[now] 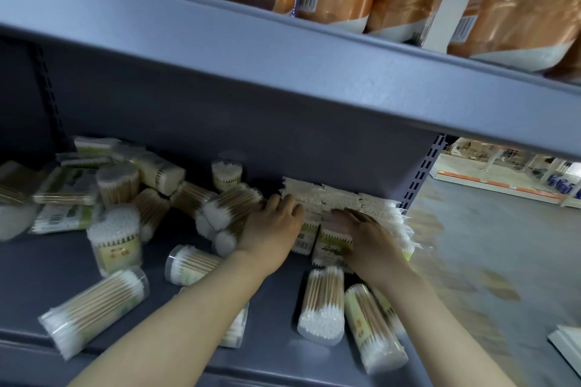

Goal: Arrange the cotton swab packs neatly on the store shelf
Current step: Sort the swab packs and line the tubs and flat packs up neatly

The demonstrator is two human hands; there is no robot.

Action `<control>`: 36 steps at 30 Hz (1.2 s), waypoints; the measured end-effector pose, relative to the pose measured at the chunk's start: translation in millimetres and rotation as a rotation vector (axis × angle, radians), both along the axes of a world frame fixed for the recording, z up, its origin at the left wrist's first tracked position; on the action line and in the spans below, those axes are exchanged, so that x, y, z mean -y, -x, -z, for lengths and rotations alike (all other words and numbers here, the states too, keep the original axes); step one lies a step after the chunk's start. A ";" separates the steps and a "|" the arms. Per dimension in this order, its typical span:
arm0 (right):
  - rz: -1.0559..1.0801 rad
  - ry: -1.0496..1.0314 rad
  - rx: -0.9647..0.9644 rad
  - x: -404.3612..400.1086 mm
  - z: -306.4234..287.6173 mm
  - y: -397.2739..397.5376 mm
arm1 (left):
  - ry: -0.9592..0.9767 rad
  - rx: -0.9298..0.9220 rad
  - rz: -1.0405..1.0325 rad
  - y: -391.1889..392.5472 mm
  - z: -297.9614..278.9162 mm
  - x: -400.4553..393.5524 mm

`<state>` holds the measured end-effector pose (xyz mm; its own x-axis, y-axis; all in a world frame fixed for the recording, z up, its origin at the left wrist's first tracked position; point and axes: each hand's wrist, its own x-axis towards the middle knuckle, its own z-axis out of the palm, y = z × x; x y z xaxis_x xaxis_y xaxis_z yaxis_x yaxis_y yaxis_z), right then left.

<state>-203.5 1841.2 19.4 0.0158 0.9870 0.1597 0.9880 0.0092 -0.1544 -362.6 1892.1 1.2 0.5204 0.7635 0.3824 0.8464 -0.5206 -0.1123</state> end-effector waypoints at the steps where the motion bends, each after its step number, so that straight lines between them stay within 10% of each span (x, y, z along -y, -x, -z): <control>1: -0.006 -0.005 -0.002 1.8 -1.8 1.9 | -0.061 0.012 0.009 2.6 0.8 0.3; 16: -0.072 -0.152 -0.044 0.4 -17.8 74.8 | -0.278 0.239 0.096 88.6 -10.6 22.2; 36: -0.290 -0.201 -0.205 -45.5 -35.1 239.5 | -0.041 0.351 -0.122 279.4 -0.3 22.2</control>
